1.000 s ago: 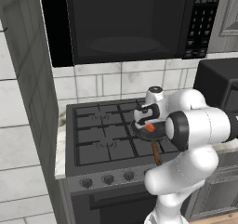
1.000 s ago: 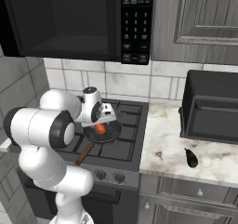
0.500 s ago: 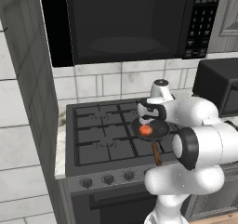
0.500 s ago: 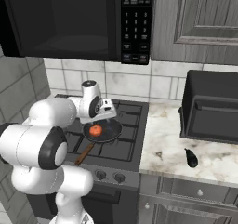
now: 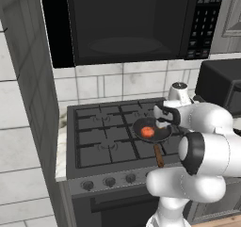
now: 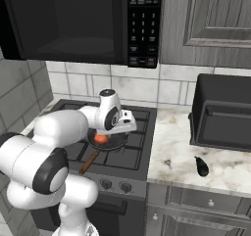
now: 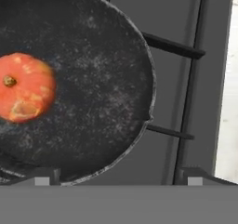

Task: Put the squash and eggplant in the pan. Then turn on the front right burner and set the heat to medium.

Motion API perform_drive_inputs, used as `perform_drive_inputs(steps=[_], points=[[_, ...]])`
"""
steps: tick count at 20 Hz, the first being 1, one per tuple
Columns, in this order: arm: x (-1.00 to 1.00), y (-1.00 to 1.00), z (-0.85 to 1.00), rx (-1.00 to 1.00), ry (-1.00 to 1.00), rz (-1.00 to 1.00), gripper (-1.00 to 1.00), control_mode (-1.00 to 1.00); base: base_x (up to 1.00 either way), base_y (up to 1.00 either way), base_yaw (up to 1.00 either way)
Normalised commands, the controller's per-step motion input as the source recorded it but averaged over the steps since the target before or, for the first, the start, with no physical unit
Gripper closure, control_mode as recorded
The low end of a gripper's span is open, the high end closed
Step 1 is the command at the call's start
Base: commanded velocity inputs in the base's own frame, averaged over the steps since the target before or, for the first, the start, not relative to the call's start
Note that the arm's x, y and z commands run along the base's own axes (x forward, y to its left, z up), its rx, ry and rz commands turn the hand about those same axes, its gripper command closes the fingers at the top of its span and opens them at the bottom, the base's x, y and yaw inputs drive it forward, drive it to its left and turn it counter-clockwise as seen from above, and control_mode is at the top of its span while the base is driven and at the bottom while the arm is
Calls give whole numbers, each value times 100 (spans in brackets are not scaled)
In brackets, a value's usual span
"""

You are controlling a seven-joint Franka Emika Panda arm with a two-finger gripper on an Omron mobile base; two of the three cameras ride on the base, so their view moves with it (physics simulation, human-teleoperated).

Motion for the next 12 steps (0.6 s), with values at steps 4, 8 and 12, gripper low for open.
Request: perform_drive_inputs(steps=[4, 8, 12], points=[[-10, -76, 11, 0, 0, -16, -100, -100, 0, 0, 0], [-19, -73, 12, 0, 0, -15, -100, -100, 0, 0, 0], [-28, -72, 11, 0, -6, -13, -100, -100, 0, 0, 0]])
